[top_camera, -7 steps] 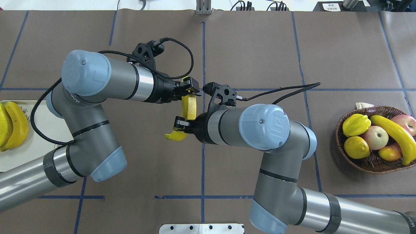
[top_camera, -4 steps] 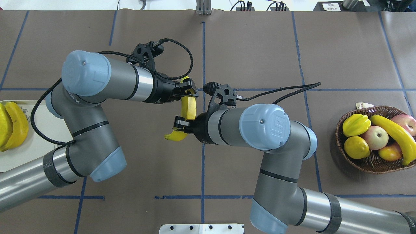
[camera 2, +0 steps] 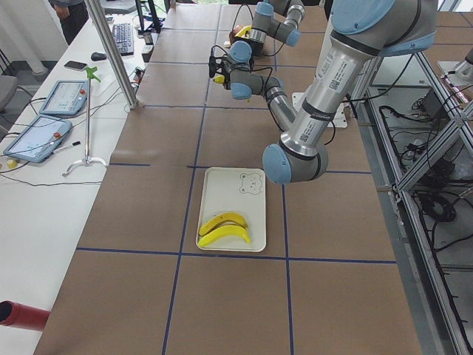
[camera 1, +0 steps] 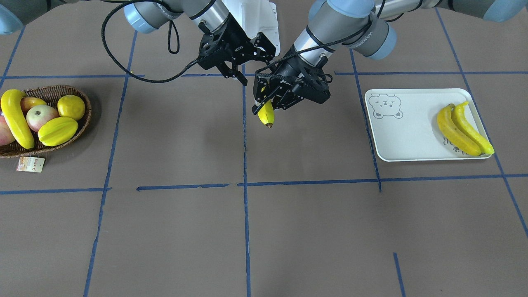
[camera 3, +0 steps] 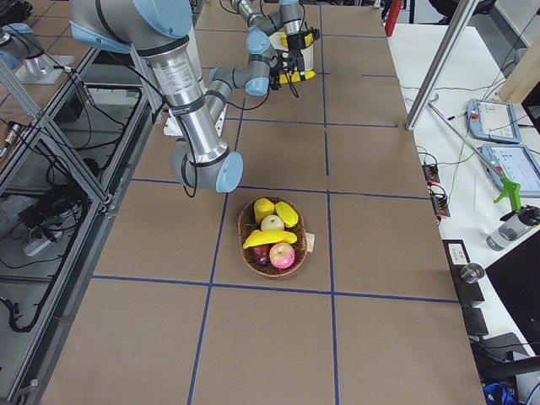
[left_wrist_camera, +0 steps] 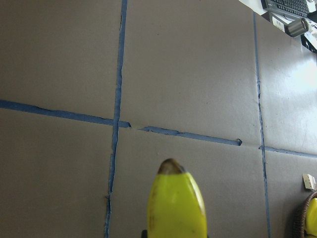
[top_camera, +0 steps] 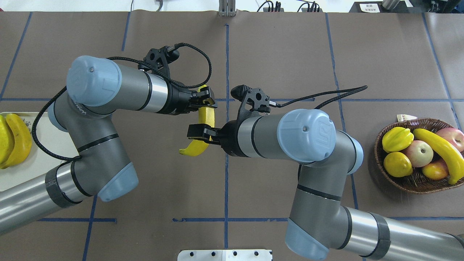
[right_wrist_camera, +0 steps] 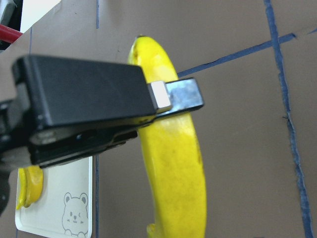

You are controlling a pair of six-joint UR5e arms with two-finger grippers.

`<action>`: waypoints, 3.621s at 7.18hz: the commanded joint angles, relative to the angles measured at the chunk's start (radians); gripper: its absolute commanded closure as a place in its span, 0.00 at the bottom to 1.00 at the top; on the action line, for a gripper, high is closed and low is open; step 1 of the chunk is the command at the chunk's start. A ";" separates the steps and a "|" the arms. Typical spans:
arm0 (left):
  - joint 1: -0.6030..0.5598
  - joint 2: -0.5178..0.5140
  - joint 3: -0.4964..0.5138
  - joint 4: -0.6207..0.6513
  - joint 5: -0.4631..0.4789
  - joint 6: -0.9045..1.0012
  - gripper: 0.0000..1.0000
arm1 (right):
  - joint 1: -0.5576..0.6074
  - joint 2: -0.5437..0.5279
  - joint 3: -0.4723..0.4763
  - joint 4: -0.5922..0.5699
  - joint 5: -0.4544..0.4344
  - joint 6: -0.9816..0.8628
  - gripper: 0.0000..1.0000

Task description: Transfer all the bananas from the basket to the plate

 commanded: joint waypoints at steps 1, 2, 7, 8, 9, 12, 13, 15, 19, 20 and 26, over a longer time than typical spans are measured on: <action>-0.031 0.035 -0.009 0.094 0.000 0.002 1.00 | 0.100 -0.128 0.106 -0.005 0.183 -0.006 0.01; -0.057 0.051 -0.026 0.195 0.000 0.003 1.00 | 0.184 -0.183 0.134 -0.007 0.285 -0.009 0.01; -0.172 0.162 -0.194 0.712 -0.006 0.163 1.00 | 0.378 -0.366 0.155 -0.217 0.424 -0.349 0.01; -0.224 0.249 -0.227 0.705 -0.009 0.161 1.00 | 0.421 -0.403 0.166 -0.314 0.424 -0.493 0.01; -0.242 0.394 -0.302 0.658 -0.009 0.178 1.00 | 0.473 -0.453 0.194 -0.389 0.424 -0.654 0.01; -0.294 0.530 -0.243 0.526 -0.012 0.021 1.00 | 0.613 -0.620 0.250 -0.474 0.427 -1.038 0.01; -0.295 0.553 -0.167 0.378 -0.012 -0.077 1.00 | 0.612 -0.622 0.255 -0.476 0.425 -1.039 0.01; -0.300 0.625 0.016 0.051 -0.064 -0.083 0.98 | 0.612 -0.624 0.258 -0.474 0.425 -1.037 0.01; -0.346 0.615 0.133 -0.019 -0.074 -0.060 0.54 | 0.612 -0.622 0.261 -0.471 0.427 -1.037 0.01; -0.349 0.610 0.145 -0.025 -0.072 -0.011 0.01 | 0.612 -0.622 0.261 -0.471 0.427 -1.039 0.01; -0.507 0.550 -0.067 -0.020 -0.370 0.158 0.00 | 0.636 -0.847 0.359 -0.421 0.422 -1.173 0.01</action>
